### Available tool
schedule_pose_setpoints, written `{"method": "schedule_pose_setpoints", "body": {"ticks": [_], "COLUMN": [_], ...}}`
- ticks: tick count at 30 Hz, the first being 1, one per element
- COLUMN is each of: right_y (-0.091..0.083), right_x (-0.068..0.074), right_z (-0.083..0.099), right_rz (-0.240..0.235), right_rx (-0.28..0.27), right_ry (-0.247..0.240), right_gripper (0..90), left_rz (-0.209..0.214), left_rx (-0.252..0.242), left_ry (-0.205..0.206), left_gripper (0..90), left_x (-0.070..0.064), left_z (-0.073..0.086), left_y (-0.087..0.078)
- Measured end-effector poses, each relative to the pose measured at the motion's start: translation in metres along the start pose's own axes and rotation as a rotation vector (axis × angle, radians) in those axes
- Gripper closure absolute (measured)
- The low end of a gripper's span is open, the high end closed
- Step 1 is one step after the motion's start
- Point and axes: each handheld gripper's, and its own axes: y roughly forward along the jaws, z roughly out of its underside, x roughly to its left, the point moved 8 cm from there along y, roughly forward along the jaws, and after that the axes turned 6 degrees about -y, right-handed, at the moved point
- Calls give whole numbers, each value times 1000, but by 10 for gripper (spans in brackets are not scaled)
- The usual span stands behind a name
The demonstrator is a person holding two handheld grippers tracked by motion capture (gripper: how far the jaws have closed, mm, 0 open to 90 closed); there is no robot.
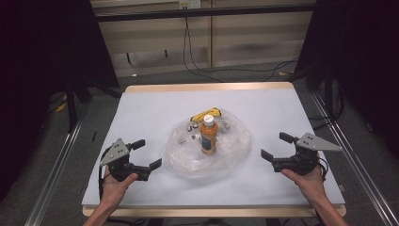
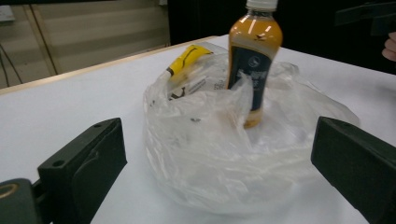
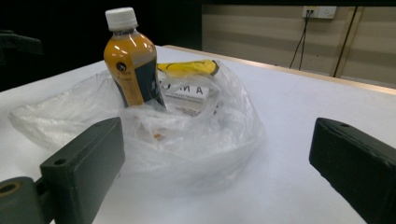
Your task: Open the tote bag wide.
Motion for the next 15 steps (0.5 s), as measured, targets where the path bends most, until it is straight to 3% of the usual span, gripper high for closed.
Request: {"method": "schedule_pose_setpoints", "body": {"ticks": [1, 4, 6, 11, 14, 15], "right_y": [-4, -12, -18, -33, -36, -35], "right_x": [0, 0, 0, -1, -1, 0], "right_z": [3, 9, 12, 20, 24, 25], "right_rz": [7, 24, 31, 60, 61, 68], "right_rx": [9, 18, 15, 5, 11, 13], "right_ry": [-11, -2, 2, -8, 11, 10], "right_gripper": [36, 37, 44, 51, 51, 52], "left_rz": [-16, 5, -11, -34, -45, -72], "left_rx": [-1, -19, -22, 0, 3, -17], "left_ry": [-1, -10, -12, -14, -20, -9], "left_gripper": [28, 25, 23, 23, 22, 21], "left_x": [-2, -9, -11, -2, 3, 7], "left_z": [3, 9, 14, 23, 26, 24], "left_y": [-5, -14, -18, -26, -29, -33]}}
